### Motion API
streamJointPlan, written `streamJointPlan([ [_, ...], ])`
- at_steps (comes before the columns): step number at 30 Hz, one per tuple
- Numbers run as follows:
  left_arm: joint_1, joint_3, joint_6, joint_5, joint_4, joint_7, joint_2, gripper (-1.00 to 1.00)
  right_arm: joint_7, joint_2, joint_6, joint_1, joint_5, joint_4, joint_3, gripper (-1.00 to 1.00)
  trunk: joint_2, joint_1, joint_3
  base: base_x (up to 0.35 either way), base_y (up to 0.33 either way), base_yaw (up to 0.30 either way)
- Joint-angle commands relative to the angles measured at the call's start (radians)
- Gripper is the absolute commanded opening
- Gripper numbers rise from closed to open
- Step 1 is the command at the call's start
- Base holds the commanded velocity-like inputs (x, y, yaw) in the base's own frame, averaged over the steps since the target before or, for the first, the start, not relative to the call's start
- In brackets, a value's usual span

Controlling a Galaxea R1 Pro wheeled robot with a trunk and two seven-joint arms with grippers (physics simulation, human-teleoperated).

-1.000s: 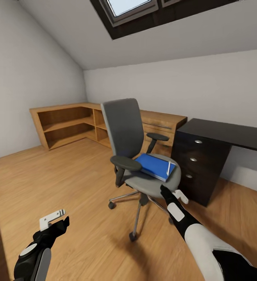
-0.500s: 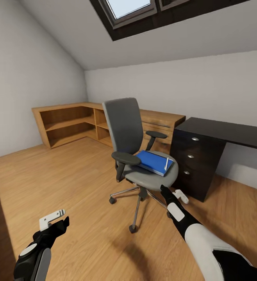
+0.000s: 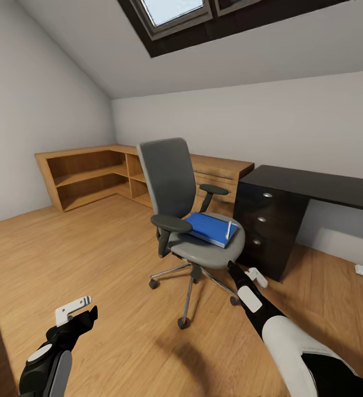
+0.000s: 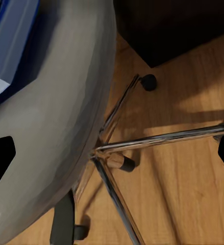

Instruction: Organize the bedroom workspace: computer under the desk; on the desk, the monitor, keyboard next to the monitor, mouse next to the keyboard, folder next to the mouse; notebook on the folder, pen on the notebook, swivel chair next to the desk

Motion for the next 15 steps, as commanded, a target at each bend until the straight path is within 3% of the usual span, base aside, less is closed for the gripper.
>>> streamJointPlan([
  [1,0.000,0.001,0.004,0.011,-0.002,0.007,0.000,1.00,-0.001,0.001,-0.003,-0.001,-0.008,0.000,-0.001,1.00,0.000,0.000,-0.001,0.000,0.000,-0.143],
  [15,0.000,0.002,0.004,0.011,-0.002,0.006,0.000,1.00,-0.001,-0.001,-0.004,-0.001,-0.006,-0.003,-0.001,1.00,0.000,0.000,-0.002,0.000,0.000,-0.026],
])
